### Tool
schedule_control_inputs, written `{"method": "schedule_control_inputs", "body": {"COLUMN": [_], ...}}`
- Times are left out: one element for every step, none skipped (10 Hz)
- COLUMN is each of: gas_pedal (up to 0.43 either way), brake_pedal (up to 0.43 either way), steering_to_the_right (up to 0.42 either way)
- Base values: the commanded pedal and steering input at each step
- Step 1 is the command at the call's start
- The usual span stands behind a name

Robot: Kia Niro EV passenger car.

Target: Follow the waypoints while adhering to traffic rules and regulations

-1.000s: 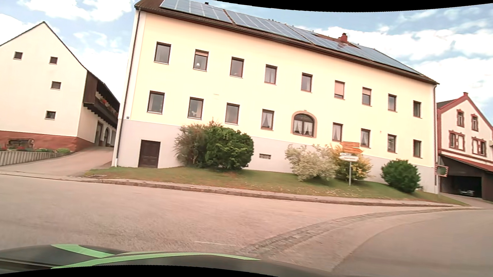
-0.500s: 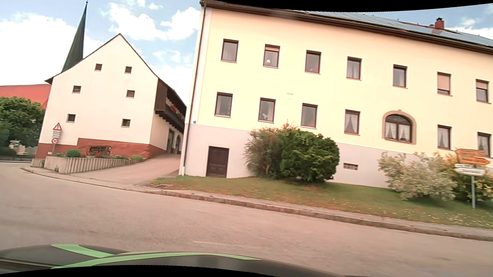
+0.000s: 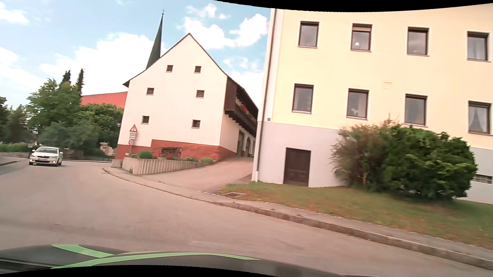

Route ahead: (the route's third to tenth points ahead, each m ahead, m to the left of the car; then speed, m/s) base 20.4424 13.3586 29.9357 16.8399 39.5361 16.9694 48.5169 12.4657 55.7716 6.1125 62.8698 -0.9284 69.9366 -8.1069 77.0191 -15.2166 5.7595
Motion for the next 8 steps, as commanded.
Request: {"method": "schedule_control_inputs", "body": {"gas_pedal": [0.228, 0.228, 0.228, 0.248, 0.268, 0.268, 0.268, 0.268], "brake_pedal": [0.0, 0.0, 0.0, 0.0, 0.0, 0.0, 0.0, 0.0], "steering_to_the_right": [-0.36, -0.344, -0.332, -0.314, -0.29, -0.267, -0.246, -0.222]}}
